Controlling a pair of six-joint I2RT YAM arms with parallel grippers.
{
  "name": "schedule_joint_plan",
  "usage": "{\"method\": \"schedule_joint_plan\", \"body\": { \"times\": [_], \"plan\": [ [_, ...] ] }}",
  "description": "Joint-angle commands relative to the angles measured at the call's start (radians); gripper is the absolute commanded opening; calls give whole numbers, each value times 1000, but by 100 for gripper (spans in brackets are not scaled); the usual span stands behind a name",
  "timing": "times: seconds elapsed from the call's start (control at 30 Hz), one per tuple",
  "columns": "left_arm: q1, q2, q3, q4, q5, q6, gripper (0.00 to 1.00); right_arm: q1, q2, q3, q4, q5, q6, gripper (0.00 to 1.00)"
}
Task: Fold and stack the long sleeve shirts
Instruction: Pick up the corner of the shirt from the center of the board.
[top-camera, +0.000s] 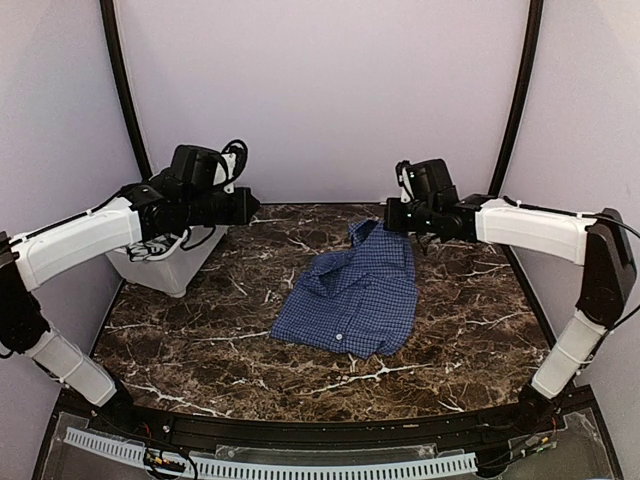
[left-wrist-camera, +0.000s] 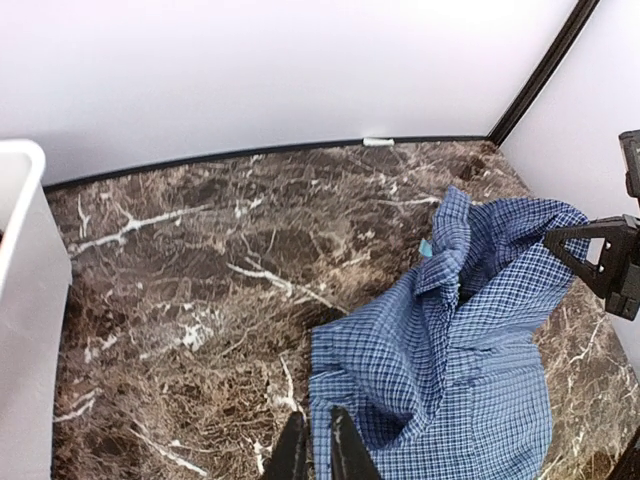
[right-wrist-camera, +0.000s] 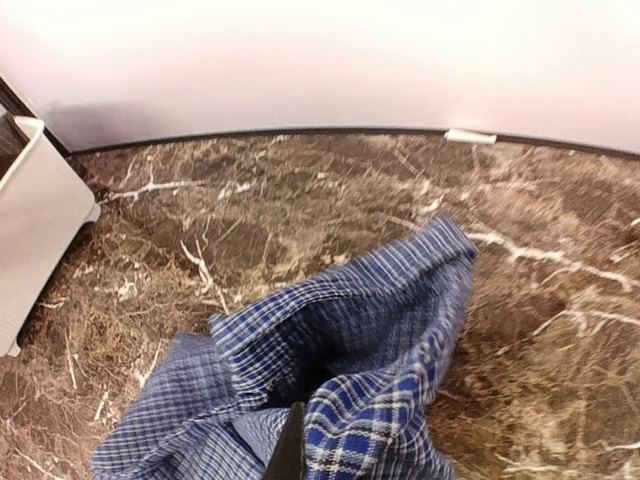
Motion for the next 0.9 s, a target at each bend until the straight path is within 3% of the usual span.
{"method": "schedule_joint_plan", "body": {
  "times": [0.0,0.13,0.3,0.4,0.87],
  "plan": [
    [6,-81,54,-45,42,78,12,-11,-121,51,-68,147,-154,0],
    [-4,-60,-19,1,206,27,21,-9,-130,55,-99,79,-162,0],
    [-82,30,-120,151,274,-60,43,16,-126,25,-100,35,-143,0],
    [-119,133,-105,212,300,-84,53,21,-123,11,-105,37,-138,0],
    [-147,595,298,225,318,-79,74,21,-163,-38,-114,44,-121,0]
  ]
}}
